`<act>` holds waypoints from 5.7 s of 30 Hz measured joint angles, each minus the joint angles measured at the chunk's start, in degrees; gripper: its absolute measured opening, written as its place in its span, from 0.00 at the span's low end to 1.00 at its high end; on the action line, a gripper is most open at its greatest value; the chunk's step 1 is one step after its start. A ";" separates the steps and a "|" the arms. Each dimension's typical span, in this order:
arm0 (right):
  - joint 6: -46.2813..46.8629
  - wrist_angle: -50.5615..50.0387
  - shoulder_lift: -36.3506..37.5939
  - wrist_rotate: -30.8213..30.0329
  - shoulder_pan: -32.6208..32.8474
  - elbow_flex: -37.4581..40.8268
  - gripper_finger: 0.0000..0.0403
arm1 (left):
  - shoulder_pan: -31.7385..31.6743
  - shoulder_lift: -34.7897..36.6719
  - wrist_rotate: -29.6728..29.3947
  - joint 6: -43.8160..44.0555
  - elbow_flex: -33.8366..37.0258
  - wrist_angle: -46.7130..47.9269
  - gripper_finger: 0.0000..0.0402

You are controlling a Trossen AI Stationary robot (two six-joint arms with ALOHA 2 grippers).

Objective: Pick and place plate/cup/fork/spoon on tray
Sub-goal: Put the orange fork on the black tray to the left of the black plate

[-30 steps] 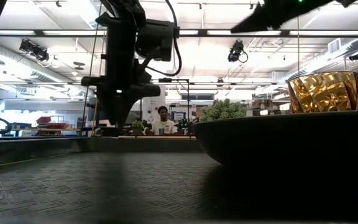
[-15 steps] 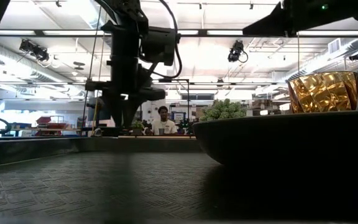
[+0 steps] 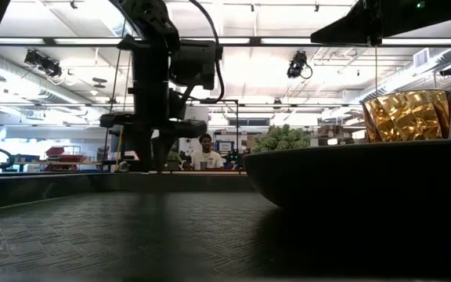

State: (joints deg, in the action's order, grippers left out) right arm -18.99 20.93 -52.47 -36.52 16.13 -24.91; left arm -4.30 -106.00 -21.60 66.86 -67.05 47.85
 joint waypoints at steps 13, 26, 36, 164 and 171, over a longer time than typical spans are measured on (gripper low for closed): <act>0.89 -1.76 0.00 0.12 0.49 0.04 0.27 | -3.16 0.00 2.16 1.96 0.00 2.19 0.29; 0.95 -1.23 -0.02 0.16 3.31 0.04 0.25 | -4.54 8.31 4.64 1.17 9.06 0.13 0.19; 0.86 0.49 -0.02 0.18 3.27 0.04 0.25 | -4.35 10.17 4.34 3.77 12.74 -14.74 0.17; 1.91 -0.46 -0.02 3.69 5.05 0.02 0.24 | 29.49 1.66 -5.15 28.72 -9.90 -8.68 0.04; 1.85 -0.44 -0.02 3.68 5.21 0.02 0.24 | 33.10 -0.54 -4.17 33.45 -9.90 -12.24 0.04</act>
State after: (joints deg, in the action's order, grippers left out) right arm -17.15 20.48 -52.49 -32.84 21.34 -24.88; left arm 28.80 -106.53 -25.77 100.31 -76.95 35.61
